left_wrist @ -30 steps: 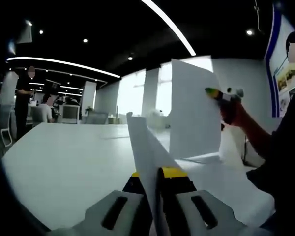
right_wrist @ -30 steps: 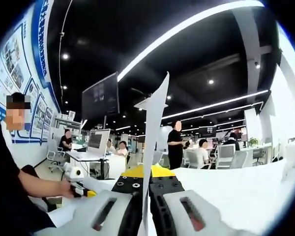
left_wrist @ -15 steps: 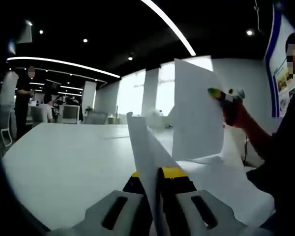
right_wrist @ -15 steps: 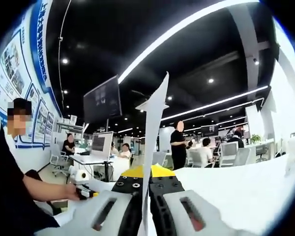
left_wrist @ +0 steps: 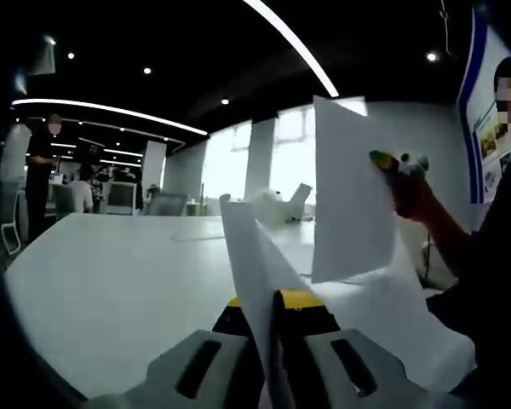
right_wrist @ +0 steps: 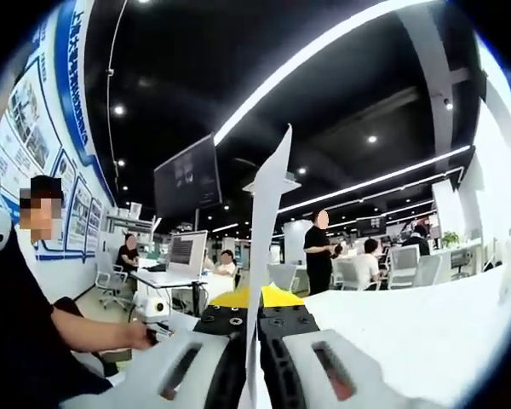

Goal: Organize the stack of printing papers by aligning and flattening the scattered papers on the table

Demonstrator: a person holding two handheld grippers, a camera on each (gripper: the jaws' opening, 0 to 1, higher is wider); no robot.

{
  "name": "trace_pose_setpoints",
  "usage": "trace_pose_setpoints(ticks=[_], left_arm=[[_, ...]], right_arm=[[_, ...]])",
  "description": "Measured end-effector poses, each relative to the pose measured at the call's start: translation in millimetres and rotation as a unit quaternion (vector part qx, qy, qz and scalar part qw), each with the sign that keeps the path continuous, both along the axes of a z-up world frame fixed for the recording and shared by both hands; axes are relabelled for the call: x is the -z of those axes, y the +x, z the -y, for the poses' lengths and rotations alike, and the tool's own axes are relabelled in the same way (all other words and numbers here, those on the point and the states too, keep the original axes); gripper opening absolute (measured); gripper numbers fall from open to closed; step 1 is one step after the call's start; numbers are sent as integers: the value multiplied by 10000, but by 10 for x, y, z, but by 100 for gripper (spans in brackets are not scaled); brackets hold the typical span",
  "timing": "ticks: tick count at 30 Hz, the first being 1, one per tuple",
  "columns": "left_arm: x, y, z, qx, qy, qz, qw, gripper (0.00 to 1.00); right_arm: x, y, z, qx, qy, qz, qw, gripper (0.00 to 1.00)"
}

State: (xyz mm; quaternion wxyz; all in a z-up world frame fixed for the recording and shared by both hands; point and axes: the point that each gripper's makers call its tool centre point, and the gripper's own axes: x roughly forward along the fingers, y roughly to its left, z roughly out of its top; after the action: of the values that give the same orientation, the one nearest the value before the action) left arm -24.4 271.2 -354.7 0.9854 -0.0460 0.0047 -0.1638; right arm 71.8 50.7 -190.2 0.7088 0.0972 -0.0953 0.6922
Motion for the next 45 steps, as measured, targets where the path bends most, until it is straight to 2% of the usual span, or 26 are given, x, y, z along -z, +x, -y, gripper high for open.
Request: trace_pose_setpoints(ticks=[24,31,38,45], left_arm=[[2,-5,18,4,15,6,10000,6],[5,-1,15,-5,25,-2,10000,6],[2,-2,15,5,22,2,10000,6],[0,-8,24,7,23,3,10000,6]], right_arm=[[-14,-229,61,-408,-90,-68,9991,0],[-28,-272,92,-603,-58,-203,9980,0],[0,-367,76,-829,-171,-239,9961,0],[-10,-584,77,-1295,-254,-243,9910,0]])
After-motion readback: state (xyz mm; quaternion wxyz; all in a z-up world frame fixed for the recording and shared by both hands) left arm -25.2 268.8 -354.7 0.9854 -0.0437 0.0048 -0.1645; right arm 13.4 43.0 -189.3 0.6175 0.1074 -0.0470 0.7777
